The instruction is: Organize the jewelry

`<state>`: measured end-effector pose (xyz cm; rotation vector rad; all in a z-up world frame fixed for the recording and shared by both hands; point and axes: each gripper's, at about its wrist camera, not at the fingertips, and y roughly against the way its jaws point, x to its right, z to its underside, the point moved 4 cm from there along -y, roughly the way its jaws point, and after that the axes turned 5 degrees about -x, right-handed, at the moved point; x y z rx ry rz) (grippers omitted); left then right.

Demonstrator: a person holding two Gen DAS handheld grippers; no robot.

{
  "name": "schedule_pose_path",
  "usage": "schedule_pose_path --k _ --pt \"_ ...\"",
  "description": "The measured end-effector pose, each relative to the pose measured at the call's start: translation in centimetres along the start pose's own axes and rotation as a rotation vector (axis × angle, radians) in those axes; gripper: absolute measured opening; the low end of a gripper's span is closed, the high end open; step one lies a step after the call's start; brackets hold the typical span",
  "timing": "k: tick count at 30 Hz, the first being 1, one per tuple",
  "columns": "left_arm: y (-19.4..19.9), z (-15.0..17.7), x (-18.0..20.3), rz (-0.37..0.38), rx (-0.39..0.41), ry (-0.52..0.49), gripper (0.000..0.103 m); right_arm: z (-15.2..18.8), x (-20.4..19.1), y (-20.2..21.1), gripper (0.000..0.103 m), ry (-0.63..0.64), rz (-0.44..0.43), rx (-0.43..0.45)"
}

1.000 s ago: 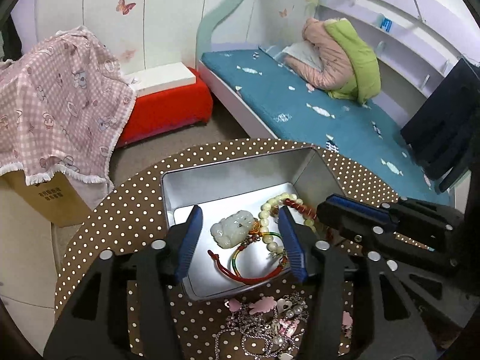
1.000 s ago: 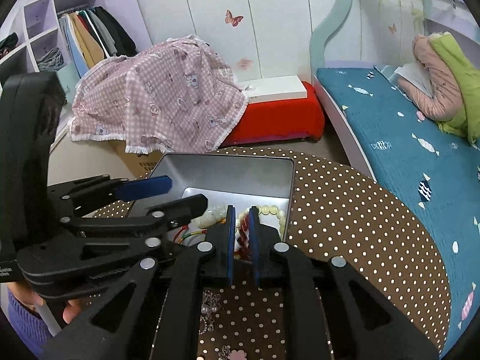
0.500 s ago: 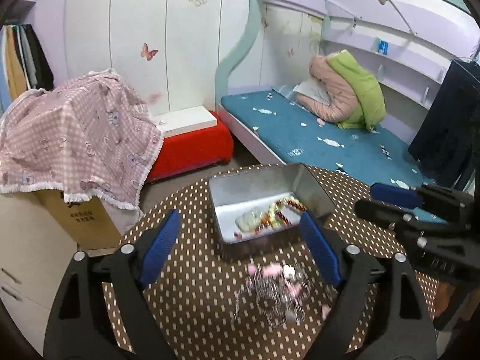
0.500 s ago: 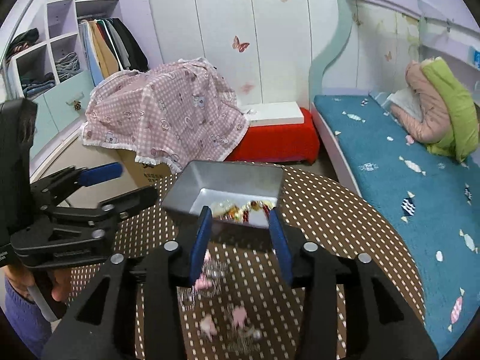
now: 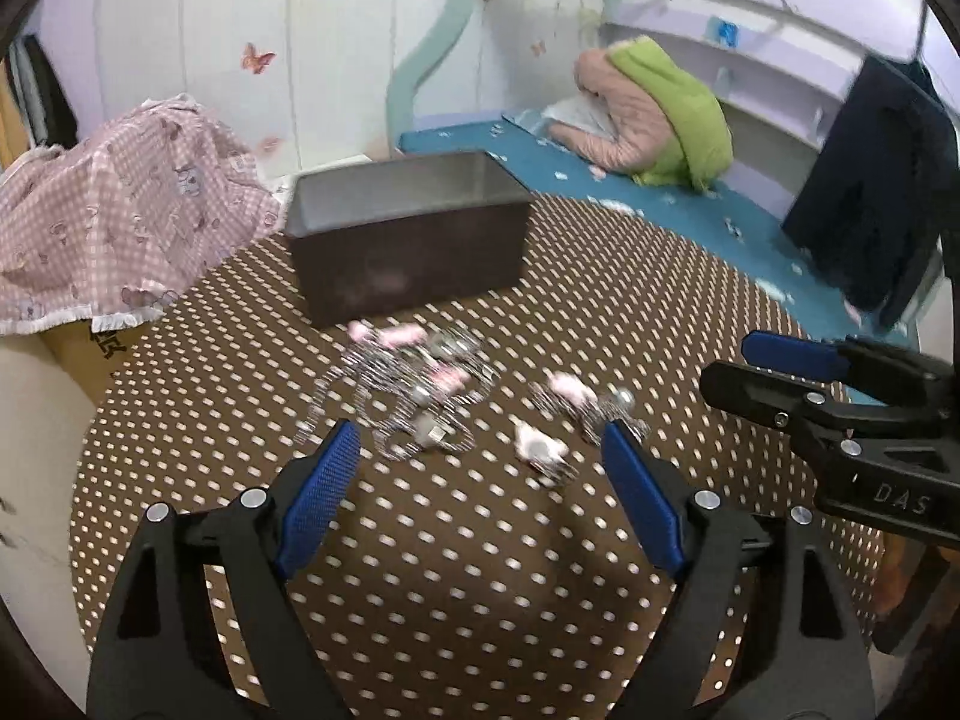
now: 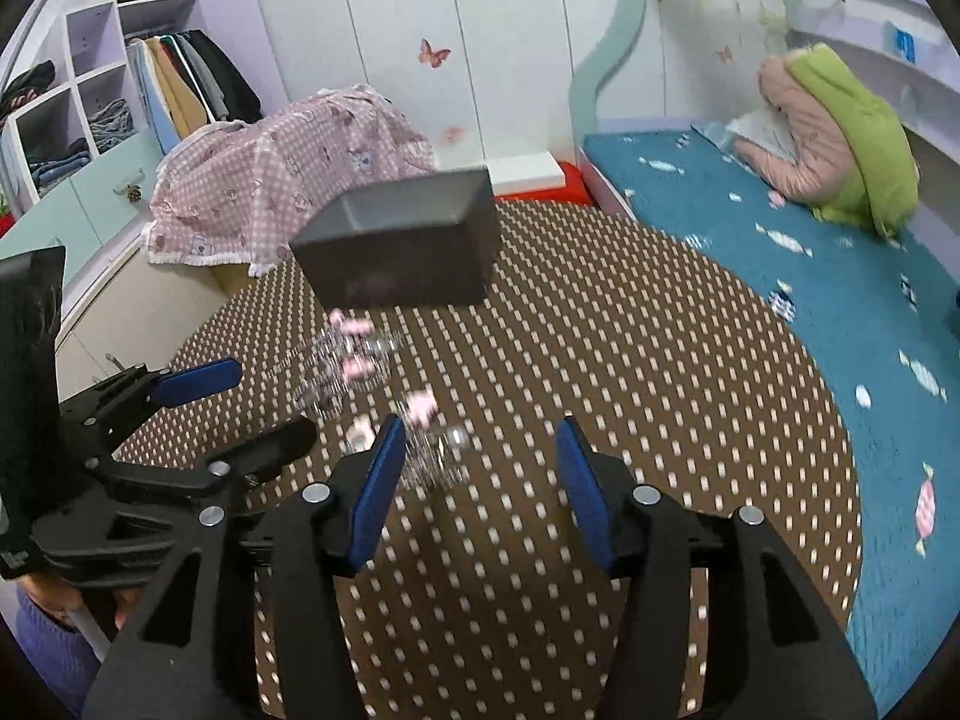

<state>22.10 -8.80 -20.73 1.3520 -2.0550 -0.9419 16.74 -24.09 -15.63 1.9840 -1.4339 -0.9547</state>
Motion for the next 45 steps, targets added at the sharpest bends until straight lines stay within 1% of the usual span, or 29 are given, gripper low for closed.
schedule_pose_path --k 3,4,5,8,11,13,16,18,19,20,21,23,26,35,37,38,40,42,45 --pt "-0.7 0.5 0.9 0.013 -0.021 0.011 0.082 1.0 0.4 0.1 0.051 -0.013 -0.008 -0.006" --pt "-0.9 0.6 1.0 0.013 -0.026 0.014 0.081 1.3 0.4 0.1 0.052 -0.017 -0.011 -0.006" --pt "-1.1 0.6 1.1 0.016 -0.031 0.019 0.076 1.5 0.5 0.1 0.052 -0.021 -0.014 -0.007" --pt "-1.9 0.8 1.2 0.010 -0.051 0.028 0.070 1.9 0.7 -0.1 0.053 -0.022 -0.017 -0.012" --pt "-2.7 0.8 1.3 0.014 -0.072 0.040 0.066 2.0 0.8 -0.1 0.055 -0.023 -0.019 -0.010" --pt "-2.9 0.8 1.6 0.010 -0.075 0.039 0.066 2.1 0.8 -0.2 0.055 -0.025 -0.024 -0.011" --pt "-3.5 0.8 1.6 -0.006 -0.091 0.029 0.051 2.2 1.1 -0.4 0.056 -0.030 -0.031 -0.016" --pt "-3.8 0.7 1.6 -0.010 -0.096 0.034 0.047 2.2 1.0 -0.5 0.056 -0.027 -0.029 -0.019" --pt "-3.9 0.6 1.5 -0.011 -0.100 0.033 0.043 2.2 1.0 -0.5 0.056 -0.027 -0.028 -0.020" --pt "-3.9 0.5 1.4 -0.020 -0.100 0.029 0.032 2.2 1.0 -0.5 0.056 -0.026 -0.028 -0.019" --pt "-4.1 0.5 1.2 -0.037 -0.099 0.025 0.027 2.2 1.0 -0.5 0.057 -0.025 -0.029 -0.019" --pt "-4.1 0.3 0.7 -0.036 -0.102 0.029 0.014 2.0 0.9 -0.7 0.057 -0.016 -0.026 -0.022" --pt "-4.1 0.3 -0.3 -0.001 -0.108 0.056 0.011 1.5 0.4 -1.2 0.057 0.003 -0.025 -0.027" --pt "-3.1 0.9 -2.9 0.038 -0.103 0.100 0.010 -1.0 -2.3 -3.8 0.056 0.102 -0.015 -0.071" --pt "-2.6 1.3 -3.5 0.050 -0.098 0.112 0.010 -1.4 -2.8 -4.4 0.050 0.120 -0.015 -0.085" --pt "-2.2 1.4 -3.8 0.051 -0.092 0.115 0.010 -1.6 -3.1 -4.9 0.045 0.130 -0.009 -0.101" --pt "-1.5 1.4 -4.4 0.058 -0.078 0.124 0.010 -1.8 -3.6 -5.5 0.039 0.145 -0.016 -0.121" --pt "-1.0 1.4 -4.8 0.072 -0.067 0.132 0.010 -2.0 -4.0 -6.3 0.023 0.152 -0.011 -0.148" --pt "-0.4 1.4 -5.3 0.098 -0.062 0.143 0.010 -2.1 -4.0 -7.0 0.017 0.150 -0.004 -0.174"
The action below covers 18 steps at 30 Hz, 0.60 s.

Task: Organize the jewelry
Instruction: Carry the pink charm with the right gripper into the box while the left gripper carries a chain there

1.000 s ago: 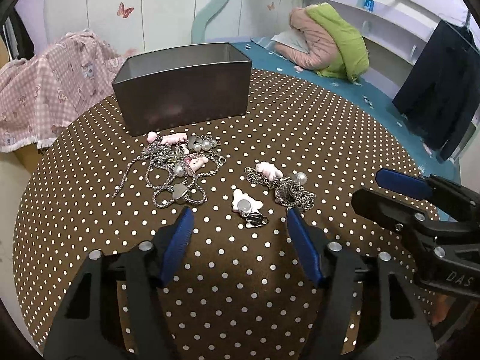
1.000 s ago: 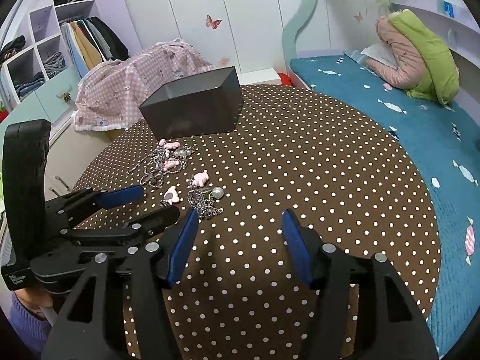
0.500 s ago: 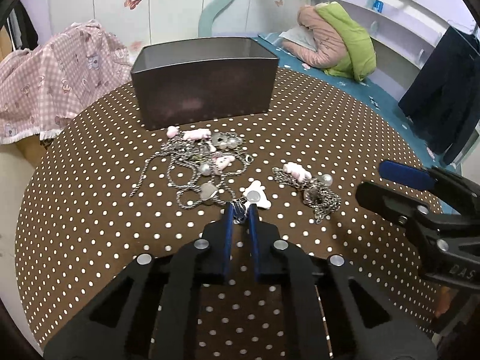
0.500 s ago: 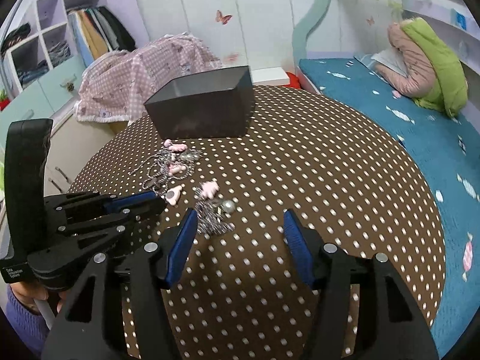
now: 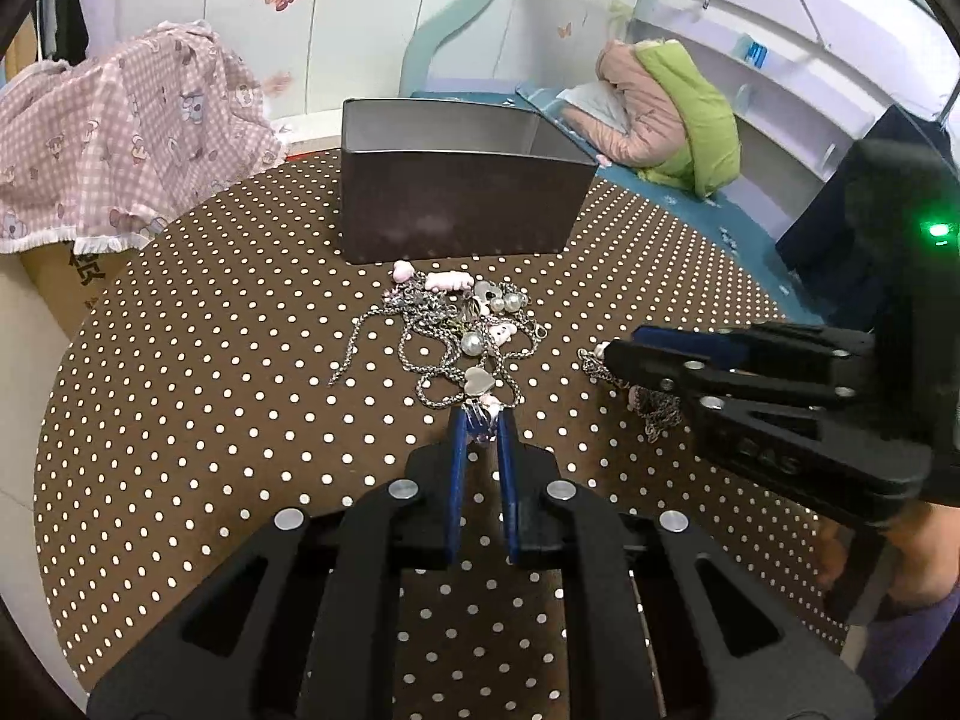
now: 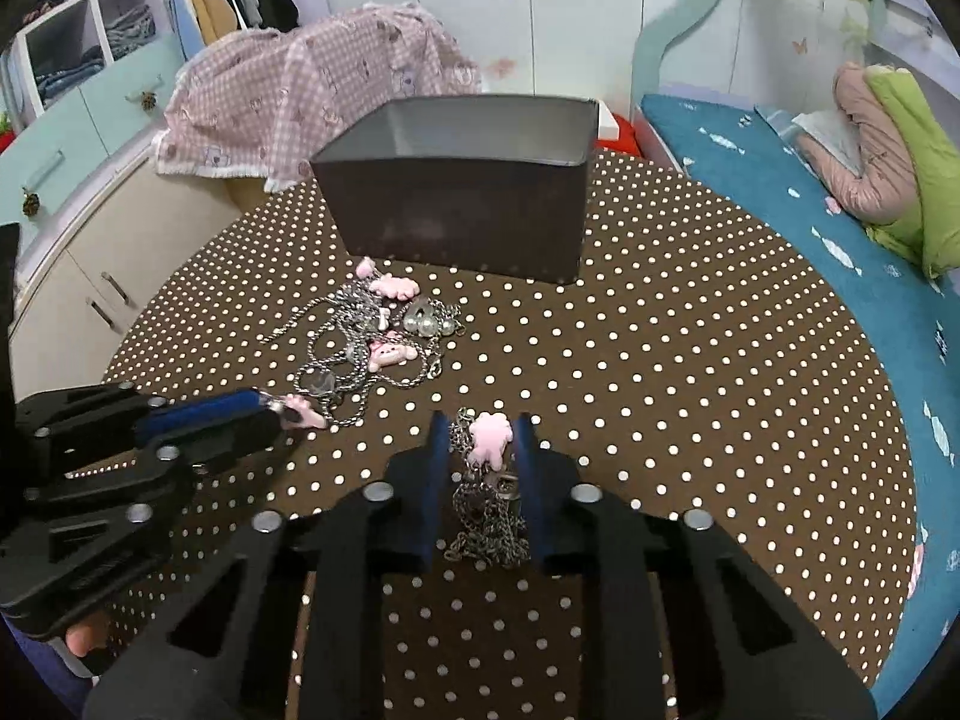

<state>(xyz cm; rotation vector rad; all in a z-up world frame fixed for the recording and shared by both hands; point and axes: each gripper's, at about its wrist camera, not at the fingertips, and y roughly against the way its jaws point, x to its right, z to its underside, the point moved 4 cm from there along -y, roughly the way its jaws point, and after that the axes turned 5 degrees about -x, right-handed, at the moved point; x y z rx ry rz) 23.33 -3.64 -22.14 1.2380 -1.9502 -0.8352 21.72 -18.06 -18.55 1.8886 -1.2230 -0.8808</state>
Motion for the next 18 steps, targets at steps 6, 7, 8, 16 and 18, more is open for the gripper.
schedule_pose_path --k 6,7,8,16,18 --pt "0.8 -0.4 0.1 0.048 0.008 0.012 0.010 0.2 0.3 -0.5 0.012 -0.016 0.002 -0.025" --pt "0.9 -0.4 0.5 0.051 0.009 0.013 0.010 0.1 0.3 -0.3 0.012 -0.019 0.004 -0.016" --pt "1.0 -0.6 0.2 0.057 0.011 0.014 0.010 0.0 0.3 0.0 0.012 -0.021 0.002 -0.007" --pt "3.4 -3.2 0.4 0.131 0.050 0.003 0.010 -1.9 0.1 4.7 0.011 -0.048 -0.093 0.101" --pt "4.0 -4.3 0.7 0.131 0.062 -0.012 0.010 -2.4 -0.1 5.7 0.011 -0.044 -0.104 0.121"
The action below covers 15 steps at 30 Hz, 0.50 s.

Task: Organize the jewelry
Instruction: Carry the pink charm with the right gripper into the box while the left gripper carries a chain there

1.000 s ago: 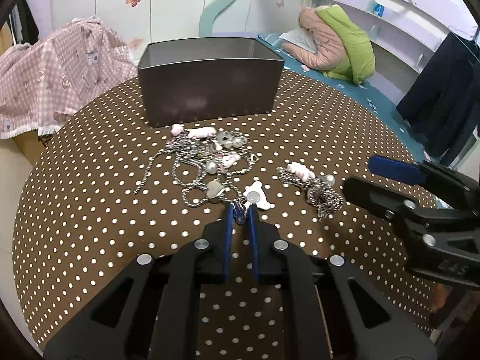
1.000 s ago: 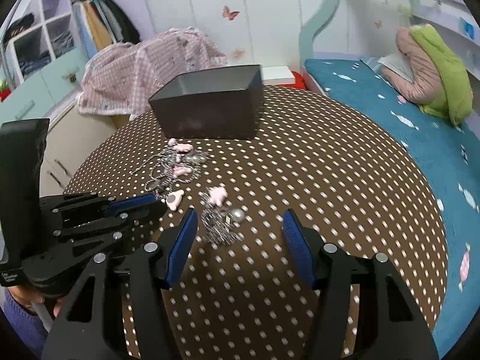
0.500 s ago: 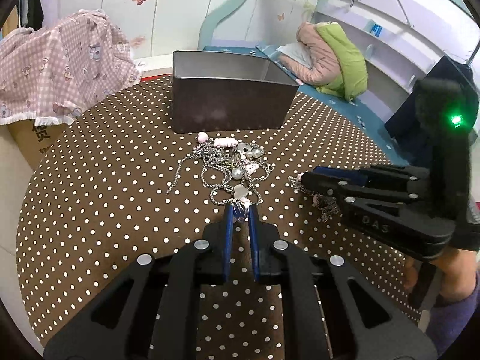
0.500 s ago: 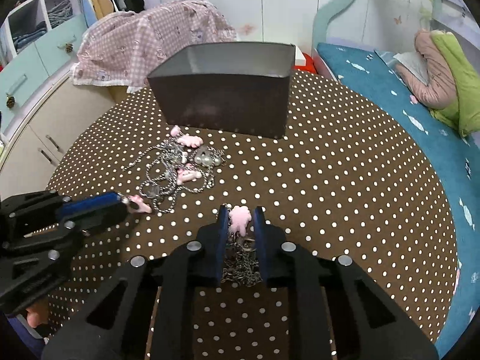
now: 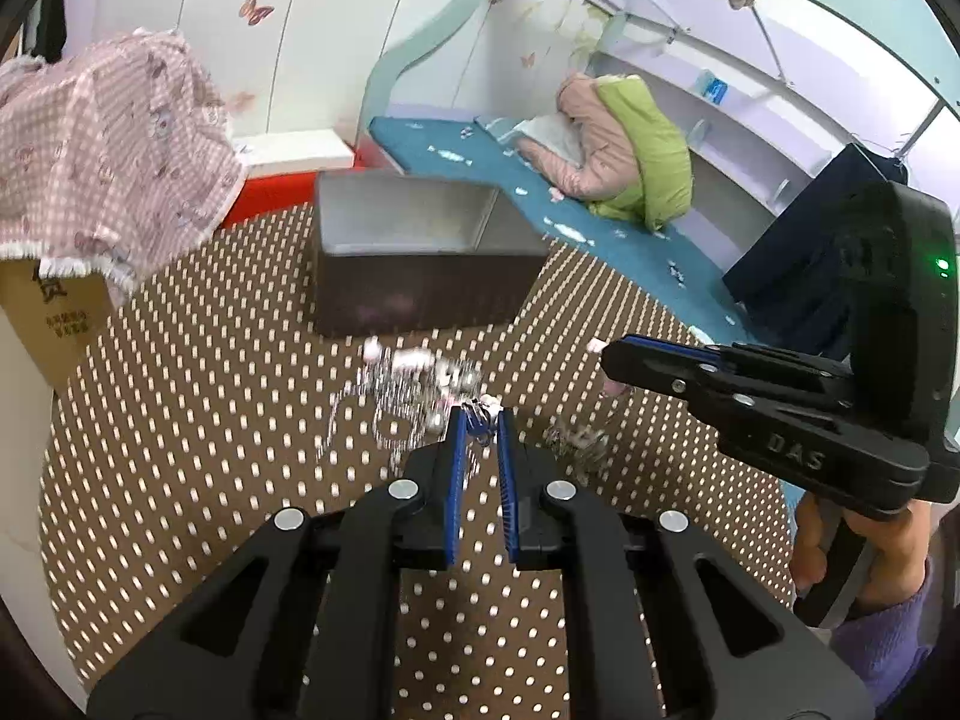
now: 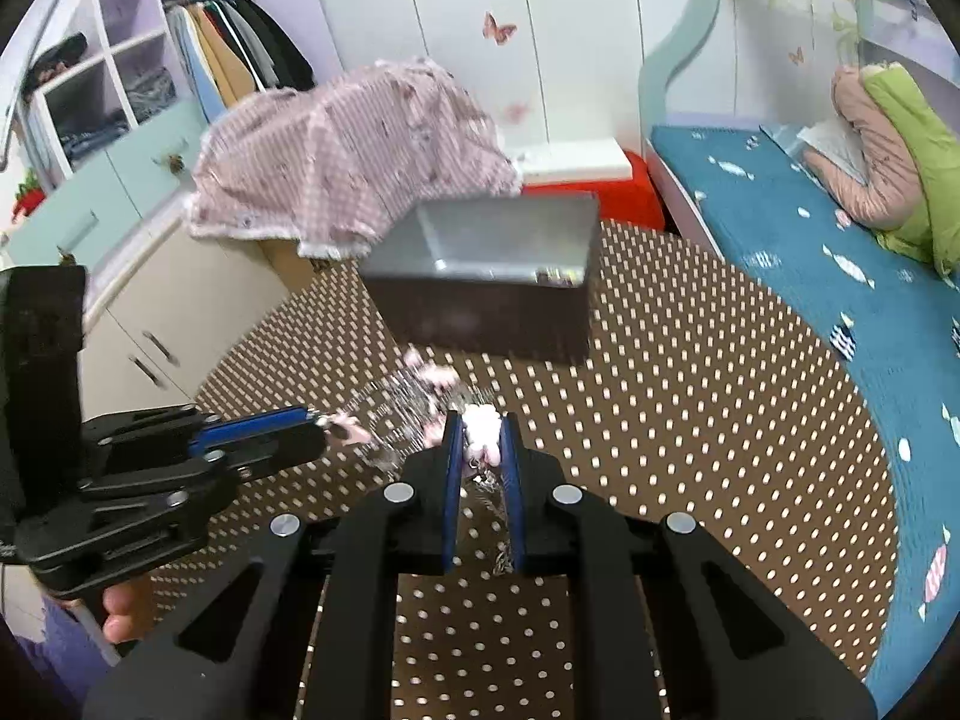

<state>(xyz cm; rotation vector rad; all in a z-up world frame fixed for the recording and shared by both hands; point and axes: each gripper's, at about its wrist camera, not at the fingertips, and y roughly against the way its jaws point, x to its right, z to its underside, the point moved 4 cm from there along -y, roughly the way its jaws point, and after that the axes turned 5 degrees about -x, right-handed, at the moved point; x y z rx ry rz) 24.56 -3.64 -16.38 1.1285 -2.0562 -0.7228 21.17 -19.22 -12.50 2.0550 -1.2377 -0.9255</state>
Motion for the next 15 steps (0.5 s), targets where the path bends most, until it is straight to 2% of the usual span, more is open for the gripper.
schedule_pose_path --k 8,15 --pt "1.6 -2.8 1.2 0.001 0.041 -0.040 0.010 -2.1 -0.8 2.1 0.011 0.001 -0.040 0.058" --pt "1.3 -6.5 1.5 0.005 0.042 -0.053 0.010 -4.6 -1.1 2.1 0.012 0.013 -0.030 0.081"
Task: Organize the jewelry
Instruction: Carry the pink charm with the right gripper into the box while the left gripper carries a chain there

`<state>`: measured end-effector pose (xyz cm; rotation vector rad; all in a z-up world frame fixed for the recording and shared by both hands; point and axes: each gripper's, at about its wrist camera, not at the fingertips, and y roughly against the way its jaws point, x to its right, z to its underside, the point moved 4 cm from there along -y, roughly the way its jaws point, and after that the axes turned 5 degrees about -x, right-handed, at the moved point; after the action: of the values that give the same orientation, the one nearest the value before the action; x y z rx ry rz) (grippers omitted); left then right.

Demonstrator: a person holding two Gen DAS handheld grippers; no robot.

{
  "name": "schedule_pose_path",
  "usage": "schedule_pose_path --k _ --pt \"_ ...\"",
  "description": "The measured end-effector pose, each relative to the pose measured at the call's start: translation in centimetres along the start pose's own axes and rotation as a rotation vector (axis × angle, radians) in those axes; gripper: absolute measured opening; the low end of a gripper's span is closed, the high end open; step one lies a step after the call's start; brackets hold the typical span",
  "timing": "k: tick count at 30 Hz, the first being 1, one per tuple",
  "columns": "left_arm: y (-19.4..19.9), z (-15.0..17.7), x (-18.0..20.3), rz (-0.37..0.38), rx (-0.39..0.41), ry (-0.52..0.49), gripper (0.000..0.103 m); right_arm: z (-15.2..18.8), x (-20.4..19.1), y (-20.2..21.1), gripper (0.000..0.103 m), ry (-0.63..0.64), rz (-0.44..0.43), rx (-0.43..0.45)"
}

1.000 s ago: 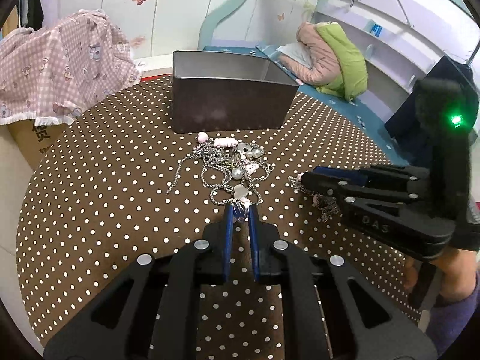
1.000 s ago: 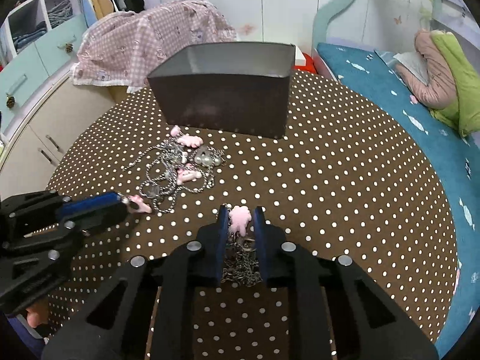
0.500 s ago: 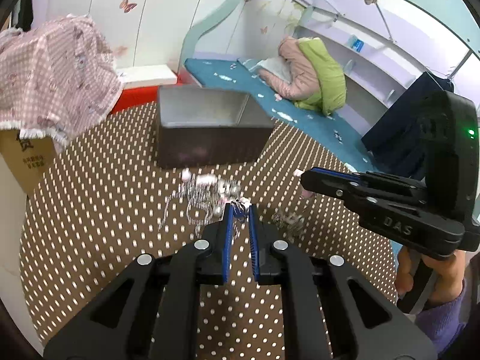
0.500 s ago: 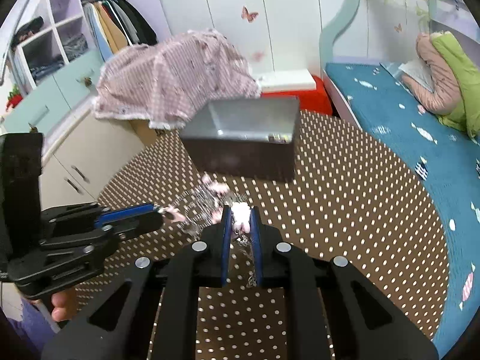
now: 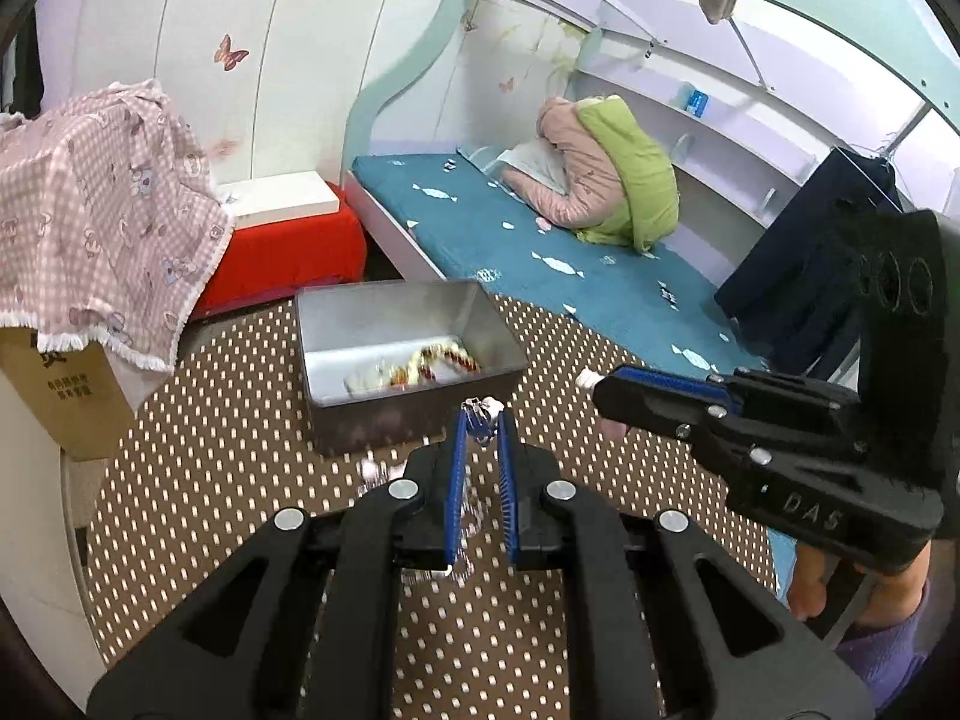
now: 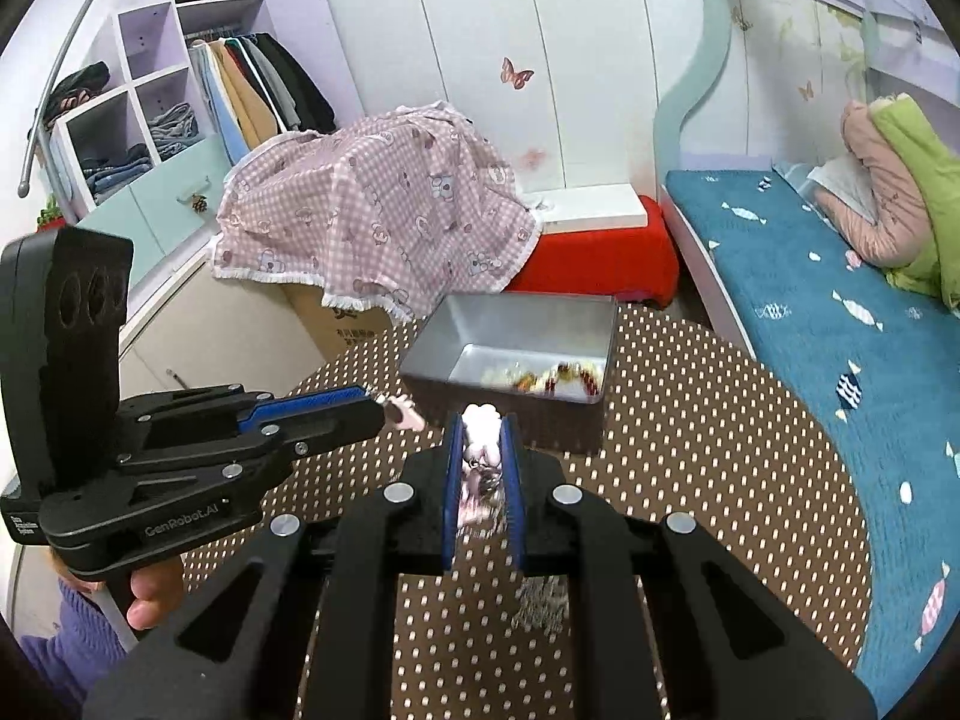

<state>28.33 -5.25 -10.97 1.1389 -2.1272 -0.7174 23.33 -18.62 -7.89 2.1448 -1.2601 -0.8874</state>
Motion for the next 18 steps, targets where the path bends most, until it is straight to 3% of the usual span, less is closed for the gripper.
schedule_pose_path --k 9,14,18 --pt "-4.3 -4.8 -3.2 -0.021 -0.069 0.060 0.010 -4.2 1.7 -4.1 0.012 -0.052 -0.012 -0.013" --pt "-8.1 -4.8 -4.3 -0.055 -0.152 0.060 0.011 -4.4 2.2 -8.0 0.012 -0.050 0.003 -0.075" --pt "-9.8 -4.4 -4.5 -0.077 -0.171 0.057 0.010 -3.8 2.8 -10.2 0.012 -0.046 0.029 -0.119"
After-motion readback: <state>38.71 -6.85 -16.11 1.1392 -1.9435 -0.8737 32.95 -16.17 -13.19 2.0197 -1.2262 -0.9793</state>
